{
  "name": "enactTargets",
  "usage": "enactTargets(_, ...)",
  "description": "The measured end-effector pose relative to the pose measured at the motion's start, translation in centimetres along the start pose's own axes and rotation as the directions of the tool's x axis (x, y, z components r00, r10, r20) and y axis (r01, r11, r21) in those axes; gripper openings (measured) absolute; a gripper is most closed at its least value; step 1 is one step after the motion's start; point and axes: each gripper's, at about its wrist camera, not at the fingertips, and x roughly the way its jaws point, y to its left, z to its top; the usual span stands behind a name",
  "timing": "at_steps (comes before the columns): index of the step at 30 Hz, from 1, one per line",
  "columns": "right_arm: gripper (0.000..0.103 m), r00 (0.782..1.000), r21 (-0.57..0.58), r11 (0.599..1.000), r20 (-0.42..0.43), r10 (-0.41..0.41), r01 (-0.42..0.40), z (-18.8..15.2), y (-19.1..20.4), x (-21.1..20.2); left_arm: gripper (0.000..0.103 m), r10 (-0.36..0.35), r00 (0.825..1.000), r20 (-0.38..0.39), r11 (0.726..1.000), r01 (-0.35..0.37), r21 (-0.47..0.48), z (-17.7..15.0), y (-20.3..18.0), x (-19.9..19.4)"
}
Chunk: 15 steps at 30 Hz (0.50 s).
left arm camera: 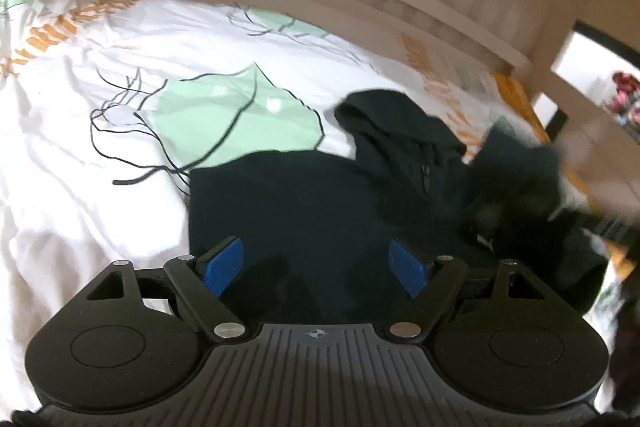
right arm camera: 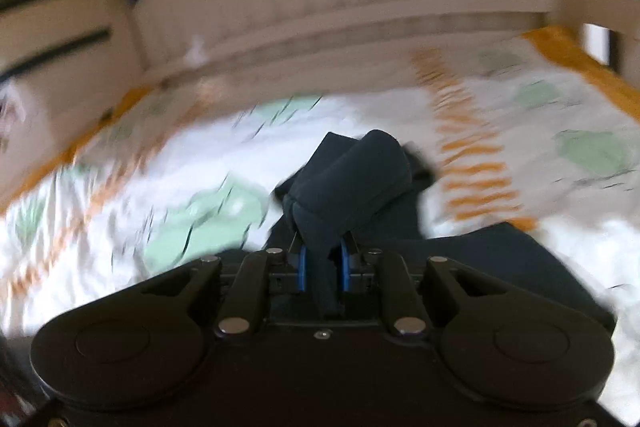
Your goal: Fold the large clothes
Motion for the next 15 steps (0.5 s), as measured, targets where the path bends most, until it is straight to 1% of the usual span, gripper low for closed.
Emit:
enactTargets(3,0.027,0.997,-0.06,0.998,-0.075,0.023,-0.028,-2.6,2.4,2.7,0.079,-0.001,1.0,0.005,1.0,0.001,-0.031,0.3,0.5,-0.2)
enactTargets(7,0.033,0.99,-0.139,0.989,-0.132,0.041,-0.059,-6.1,5.9,3.8,0.079,-0.013,1.0,-0.006,0.997,0.013,-0.074,0.5,1.2,0.1)
enactTargets(8,0.041,0.987,-0.155,0.985,-0.151,0.054,-0.078,-6.8,6.2,3.9,0.079,-0.016,1.0,-0.01,0.997,0.016,-0.081,0.5,1.3,0.3)
enactTargets(9,0.053,0.983,-0.165,0.981,-0.17,0.069,-0.098,-6.9,6.9,3.6,0.079,-0.019,1.0,-0.013,0.996,0.018,-0.084,0.4,1.4,0.4)
enactTargets(10,0.058,0.979,-0.175,0.977,-0.183,0.087,-0.12,-7.3,7.1,3.4,0.079,-0.02,1.0,-0.016,0.996,0.018,-0.085,0.4,1.3,0.6)
enactTargets(11,0.069,0.975,-0.186,0.972,-0.191,0.11,-0.146,-7.7,7.2,2.9,0.079,-0.019,1.0,-0.016,0.996,0.018,-0.085,0.3,1.3,0.6)
enactTargets(12,0.072,0.971,-0.201,0.964,-0.198,0.136,-0.176,-8.1,7.3,2.3,0.079,-0.021,1.0,-0.018,0.996,0.019,-0.082,0.3,1.3,0.7)
enactTargets(15,0.072,0.964,-0.255,0.941,-0.202,0.174,-0.223,-8.7,7.2,0.0,0.079,-0.026,0.999,-0.028,0.997,0.024,-0.075,0.1,1.1,1.2)
